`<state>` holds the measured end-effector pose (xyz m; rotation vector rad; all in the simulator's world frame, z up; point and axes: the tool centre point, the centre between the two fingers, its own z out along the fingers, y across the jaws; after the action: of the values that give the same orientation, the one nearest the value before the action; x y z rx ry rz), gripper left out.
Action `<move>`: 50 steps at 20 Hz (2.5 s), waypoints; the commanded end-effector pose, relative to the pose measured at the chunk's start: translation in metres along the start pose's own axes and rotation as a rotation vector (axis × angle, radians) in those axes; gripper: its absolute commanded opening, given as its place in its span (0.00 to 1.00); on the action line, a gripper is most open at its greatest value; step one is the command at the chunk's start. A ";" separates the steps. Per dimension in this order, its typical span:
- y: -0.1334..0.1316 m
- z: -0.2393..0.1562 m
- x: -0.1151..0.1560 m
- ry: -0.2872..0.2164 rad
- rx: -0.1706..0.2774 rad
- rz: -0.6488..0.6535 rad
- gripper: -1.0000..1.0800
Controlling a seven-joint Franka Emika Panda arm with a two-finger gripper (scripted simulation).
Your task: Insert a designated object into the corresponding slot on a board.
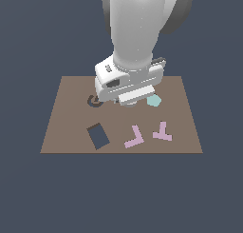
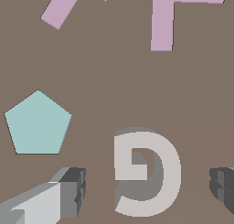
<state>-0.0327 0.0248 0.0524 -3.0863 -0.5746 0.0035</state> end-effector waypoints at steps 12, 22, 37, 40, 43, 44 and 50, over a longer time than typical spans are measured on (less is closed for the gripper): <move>0.001 0.022 0.000 0.002 -0.003 -0.008 0.96; 0.001 0.023 0.000 0.002 -0.003 -0.008 0.00; 0.005 0.019 -0.004 0.001 -0.003 -0.048 0.00; 0.008 0.019 -0.007 0.001 -0.003 -0.084 0.00; 0.013 0.018 -0.012 0.001 -0.003 -0.130 0.00; 0.014 0.018 -0.013 0.001 -0.003 -0.148 0.00; 0.029 0.017 -0.024 0.001 -0.003 -0.280 0.00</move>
<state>-0.0436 -0.0058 0.0351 -2.9954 -0.9467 0.0013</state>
